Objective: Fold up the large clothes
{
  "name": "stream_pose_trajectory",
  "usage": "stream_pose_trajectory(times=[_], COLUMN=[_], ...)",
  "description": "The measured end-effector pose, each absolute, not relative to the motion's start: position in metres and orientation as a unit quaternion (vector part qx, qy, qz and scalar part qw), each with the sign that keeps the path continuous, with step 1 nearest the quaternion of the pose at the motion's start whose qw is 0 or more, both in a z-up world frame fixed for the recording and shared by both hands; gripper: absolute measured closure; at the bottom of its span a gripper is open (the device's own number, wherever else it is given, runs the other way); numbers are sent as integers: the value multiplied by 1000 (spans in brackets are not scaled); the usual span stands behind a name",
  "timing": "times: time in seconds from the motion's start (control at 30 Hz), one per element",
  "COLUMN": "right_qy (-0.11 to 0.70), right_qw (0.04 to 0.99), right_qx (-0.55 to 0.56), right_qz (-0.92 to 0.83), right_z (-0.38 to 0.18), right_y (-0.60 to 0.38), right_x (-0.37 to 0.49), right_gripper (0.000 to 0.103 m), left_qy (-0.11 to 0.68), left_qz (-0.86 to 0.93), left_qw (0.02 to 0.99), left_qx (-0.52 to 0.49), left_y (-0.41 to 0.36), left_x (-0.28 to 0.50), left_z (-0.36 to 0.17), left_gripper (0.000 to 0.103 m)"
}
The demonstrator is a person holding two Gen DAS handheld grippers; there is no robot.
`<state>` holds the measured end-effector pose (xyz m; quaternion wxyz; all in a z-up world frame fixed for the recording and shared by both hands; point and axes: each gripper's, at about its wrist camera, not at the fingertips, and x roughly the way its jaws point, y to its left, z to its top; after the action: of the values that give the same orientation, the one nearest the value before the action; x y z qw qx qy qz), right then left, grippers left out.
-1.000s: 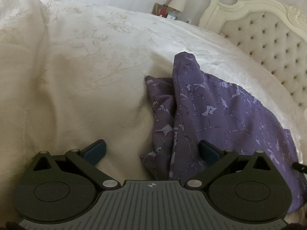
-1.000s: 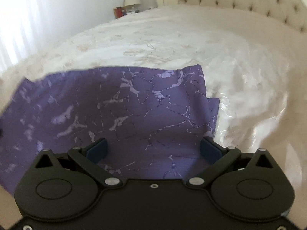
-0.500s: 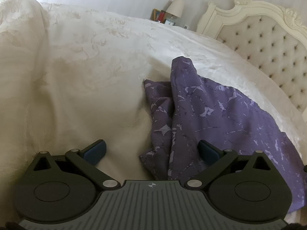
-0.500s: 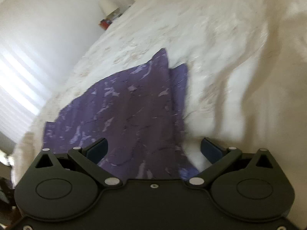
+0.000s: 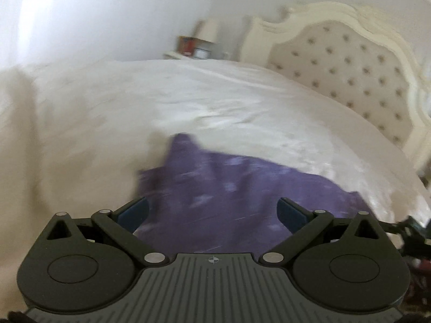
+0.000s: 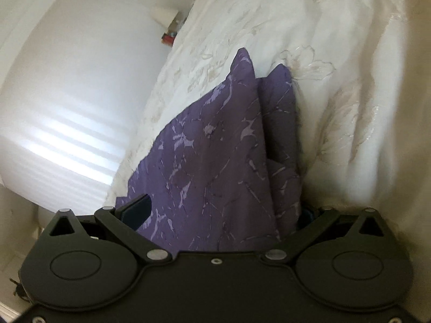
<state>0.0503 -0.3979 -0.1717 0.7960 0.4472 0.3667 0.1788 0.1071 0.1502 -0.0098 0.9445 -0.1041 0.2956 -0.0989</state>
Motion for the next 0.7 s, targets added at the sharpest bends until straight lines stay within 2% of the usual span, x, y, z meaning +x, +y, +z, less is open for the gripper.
stream_pose_trajectory(times=[0.33,0.4,0.6,0.7], right_qy=[366,365,366,365], right_qw=[809,811,815,815], right_qx=[424,421,413,414], right_qz=[179,178,176,176], right_z=[-170,-170,-170,-170], right_y=[-391,-391,-388,-388], right_x=[52,51,52,51], right_gripper=[0,0,0,0], left_qy=[330,347,382,393], left_qz=[-157,-153,-144,-141], left_qw=[924,919,907,902], left_qx=[-110,-108,-107,-109], left_y=[43,30,9,7], left_x=[162,170,183,180], left_z=[-28,-35,-54,-70], left_gripper=[3,41,78,88])
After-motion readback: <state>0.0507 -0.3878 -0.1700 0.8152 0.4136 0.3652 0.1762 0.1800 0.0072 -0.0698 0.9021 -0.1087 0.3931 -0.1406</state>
